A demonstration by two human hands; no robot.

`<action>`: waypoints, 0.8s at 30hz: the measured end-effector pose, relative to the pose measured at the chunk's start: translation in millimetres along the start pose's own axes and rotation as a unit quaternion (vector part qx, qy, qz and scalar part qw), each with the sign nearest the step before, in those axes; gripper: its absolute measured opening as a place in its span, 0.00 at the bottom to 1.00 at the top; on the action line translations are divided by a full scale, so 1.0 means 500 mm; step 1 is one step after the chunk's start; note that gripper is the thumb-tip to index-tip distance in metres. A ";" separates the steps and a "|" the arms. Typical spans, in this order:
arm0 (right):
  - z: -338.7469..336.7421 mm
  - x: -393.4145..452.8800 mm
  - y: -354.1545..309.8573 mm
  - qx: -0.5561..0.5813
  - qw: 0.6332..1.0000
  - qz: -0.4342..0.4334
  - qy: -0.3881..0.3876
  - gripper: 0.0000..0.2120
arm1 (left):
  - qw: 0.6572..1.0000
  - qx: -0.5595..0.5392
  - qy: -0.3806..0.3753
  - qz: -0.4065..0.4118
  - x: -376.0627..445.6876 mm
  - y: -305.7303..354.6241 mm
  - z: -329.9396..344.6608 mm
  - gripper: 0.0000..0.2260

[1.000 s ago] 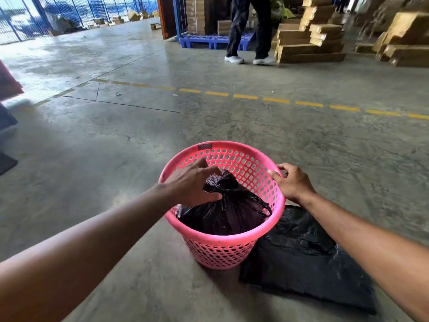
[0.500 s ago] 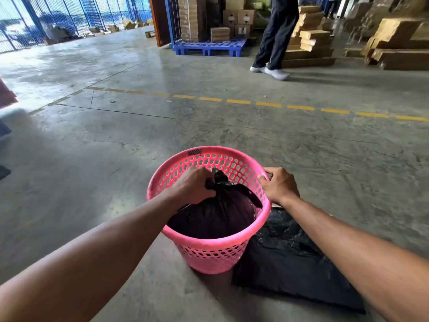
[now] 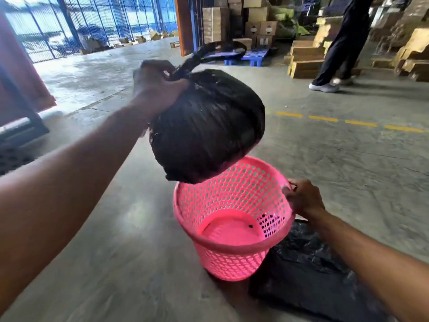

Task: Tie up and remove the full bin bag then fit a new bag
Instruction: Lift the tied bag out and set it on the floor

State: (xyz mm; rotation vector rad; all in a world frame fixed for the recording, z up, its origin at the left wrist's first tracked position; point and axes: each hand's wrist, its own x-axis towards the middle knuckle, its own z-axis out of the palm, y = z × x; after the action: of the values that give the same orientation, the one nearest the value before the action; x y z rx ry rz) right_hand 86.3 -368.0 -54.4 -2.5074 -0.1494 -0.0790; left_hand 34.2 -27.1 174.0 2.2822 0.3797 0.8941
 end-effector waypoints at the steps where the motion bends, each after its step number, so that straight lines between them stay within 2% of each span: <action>1: 0.004 0.001 -0.001 0.006 1.000 0.012 -0.002 0.16 | 0.999 -0.011 0.030 -0.013 0.010 -0.013 -0.021 0.08; 3: 0.004 0.000 0.002 0.021 0.999 0.028 0.001 0.11 | 0.995 -0.029 0.090 -0.041 0.020 -0.044 -0.046 0.11; 5: 0.008 0.000 0.001 0.027 0.999 0.026 0.006 0.11 | 0.986 -0.051 0.144 -0.065 0.024 -0.085 -0.064 0.12; 8: 0.009 0.001 0.002 0.017 1.000 0.021 0.010 0.11 | 0.979 -0.042 0.180 -0.089 0.020 -0.152 -0.069 0.15; 12: 0.011 0.002 0.001 0.014 1.000 0.015 0.021 0.11 | 0.981 -0.027 0.127 -0.144 -0.012 -0.274 -0.036 0.13; 15: 0.011 0.003 -0.001 0.017 0.999 0.012 0.024 0.12 | 0.974 0.025 0.094 -0.204 -0.051 -0.377 0.002 0.14; 20: 0.012 0.001 0.004 0.023 0.999 0.018 0.022 0.13 | 0.930 0.071 0.058 -0.357 -0.153 -0.512 0.072 0.14; 24: 0.011 0.000 -0.001 0.029 0.999 0.025 0.020 0.13 | 0.911 0.086 0.014 -0.404 -0.225 -0.570 0.112 0.13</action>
State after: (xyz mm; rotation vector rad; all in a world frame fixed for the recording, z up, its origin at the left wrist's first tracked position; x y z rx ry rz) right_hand 86.5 -364.5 -58.6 -2.4482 -0.0713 -0.1028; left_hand -17.8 106.6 -102.5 1.9554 1.3347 0.4622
